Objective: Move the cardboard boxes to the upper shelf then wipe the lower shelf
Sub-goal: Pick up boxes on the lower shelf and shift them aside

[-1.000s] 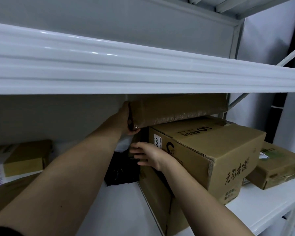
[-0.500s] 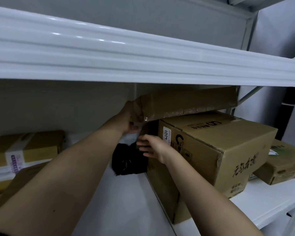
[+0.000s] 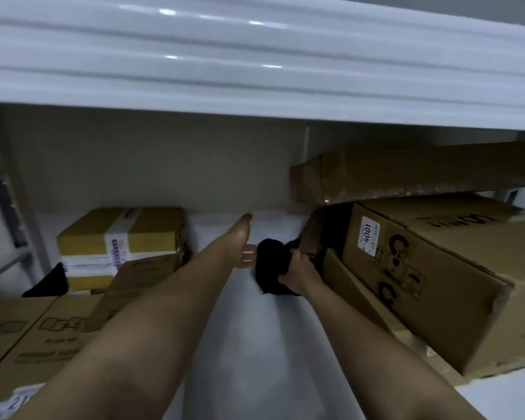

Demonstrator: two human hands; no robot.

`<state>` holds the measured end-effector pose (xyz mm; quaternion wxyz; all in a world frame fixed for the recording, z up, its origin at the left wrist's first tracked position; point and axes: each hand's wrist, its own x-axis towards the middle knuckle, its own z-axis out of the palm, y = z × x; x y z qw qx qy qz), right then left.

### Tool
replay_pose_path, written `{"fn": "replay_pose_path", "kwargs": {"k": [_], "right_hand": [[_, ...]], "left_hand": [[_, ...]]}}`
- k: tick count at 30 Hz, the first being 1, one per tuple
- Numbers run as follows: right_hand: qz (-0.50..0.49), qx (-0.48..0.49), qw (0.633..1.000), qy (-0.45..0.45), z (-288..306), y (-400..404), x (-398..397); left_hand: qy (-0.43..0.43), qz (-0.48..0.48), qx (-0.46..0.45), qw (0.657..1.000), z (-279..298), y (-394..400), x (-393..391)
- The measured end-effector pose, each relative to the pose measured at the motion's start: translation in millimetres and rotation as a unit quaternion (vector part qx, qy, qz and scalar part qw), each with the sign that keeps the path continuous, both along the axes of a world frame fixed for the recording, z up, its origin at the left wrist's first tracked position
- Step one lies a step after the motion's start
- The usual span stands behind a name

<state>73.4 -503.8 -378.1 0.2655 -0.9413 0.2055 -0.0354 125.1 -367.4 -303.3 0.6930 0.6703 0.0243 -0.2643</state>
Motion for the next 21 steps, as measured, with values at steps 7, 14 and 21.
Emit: {"fn": "replay_pose_path", "kwargs": {"k": [7,14,21], "right_hand": [[0.029,-0.23,0.967,0.109,-24.4,6.9,37.4],[0.018,-0.23,0.967,0.105,-46.5,0.8,46.3],[0.017,-0.203,0.976,0.078,-47.0,-2.4,53.8]], "left_hand": [[0.028,-0.005,0.023,0.999,-23.0,2.5,4.6],[0.003,-0.029,0.066,0.997,-30.1,5.2,10.0],[0.005,-0.046,0.076,0.996,-32.0,5.4,14.6]]}}
